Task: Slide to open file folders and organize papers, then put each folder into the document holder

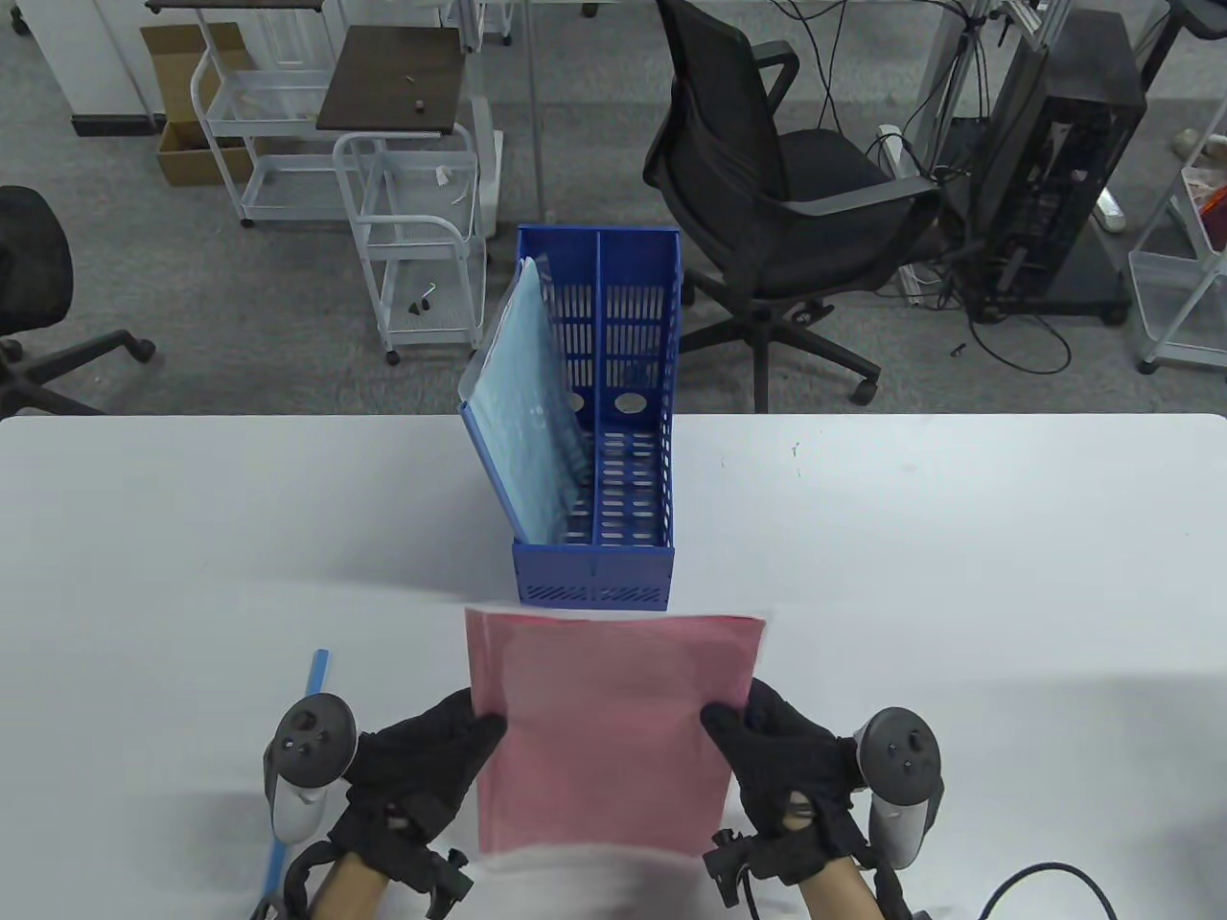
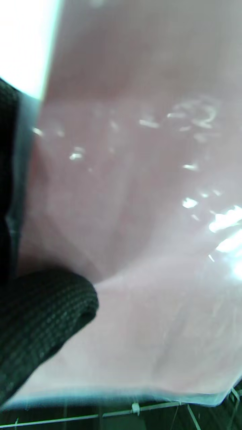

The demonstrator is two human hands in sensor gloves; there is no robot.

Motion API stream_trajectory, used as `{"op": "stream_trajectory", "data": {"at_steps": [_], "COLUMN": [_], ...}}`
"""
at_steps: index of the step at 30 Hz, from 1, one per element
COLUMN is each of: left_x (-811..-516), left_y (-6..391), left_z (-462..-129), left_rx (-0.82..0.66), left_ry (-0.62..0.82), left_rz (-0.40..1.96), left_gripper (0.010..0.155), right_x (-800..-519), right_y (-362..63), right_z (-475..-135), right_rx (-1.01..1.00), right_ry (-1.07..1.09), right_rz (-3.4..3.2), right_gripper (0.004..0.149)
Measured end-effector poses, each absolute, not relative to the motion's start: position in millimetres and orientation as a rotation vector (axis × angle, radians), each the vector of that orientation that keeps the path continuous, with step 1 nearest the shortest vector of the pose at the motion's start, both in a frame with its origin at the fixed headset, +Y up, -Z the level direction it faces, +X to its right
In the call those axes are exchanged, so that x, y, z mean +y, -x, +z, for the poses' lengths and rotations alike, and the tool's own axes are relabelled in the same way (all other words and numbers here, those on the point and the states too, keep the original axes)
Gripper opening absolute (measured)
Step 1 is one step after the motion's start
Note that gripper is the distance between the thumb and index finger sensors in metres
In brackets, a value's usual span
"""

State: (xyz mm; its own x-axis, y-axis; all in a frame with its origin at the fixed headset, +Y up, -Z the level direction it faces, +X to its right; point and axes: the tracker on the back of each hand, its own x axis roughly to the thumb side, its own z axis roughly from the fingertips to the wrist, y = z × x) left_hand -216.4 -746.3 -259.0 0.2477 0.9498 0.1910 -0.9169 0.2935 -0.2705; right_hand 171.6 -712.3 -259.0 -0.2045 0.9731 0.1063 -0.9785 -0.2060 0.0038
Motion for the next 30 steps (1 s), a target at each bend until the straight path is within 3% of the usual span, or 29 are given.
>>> {"op": "stream_trajectory", "data": {"at_steps": [9, 12, 14, 17, 22, 26, 30], "left_x": [-754.9, -751.8, -748.2, -743.6, -741.4, -744.6, -752.0], "left_y": [223.2, 222.4, 217.7, 206.1, 186.4, 177.8, 180.7], "left_z": [-262.4, -260.1, -260.4, -257.7, -252.4, -252.1, -257.4], "left_rx": [-0.190, -0.148, -0.174, -0.196, -0.277, -0.382, -0.376], "left_ry": [0.203, 0.184, 0.185, 0.165, 0.151, 0.215, 0.290], "left_rz": [1.182, 1.054, 0.901, 0.716, 0.606, 0.623, 0.676], "left_gripper": [0.044, 0.044, 0.044, 0.044, 0.044, 0.044, 0.044], "right_x": [-737.2, -737.1, -733.8, -721.2, -707.6, -701.7, -702.9], "right_y": [-189.4, -197.0, -194.8, -174.5, -131.3, -117.8, -116.7], "right_z": [-274.1, -272.8, -269.5, -264.4, -260.3, -271.8, -286.9], "right_rx": [0.095, -0.001, -0.105, -0.292, -0.327, -0.246, -0.133], "right_ry": [0.118, 0.251, 0.274, 0.074, -0.264, -0.235, -0.147], "right_rz": [1.917, 2.096, 2.229, 2.394, 2.422, 2.317, 2.276], "right_gripper": [0.043, 0.043, 0.055, 0.075, 0.084, 0.078, 0.044]}}
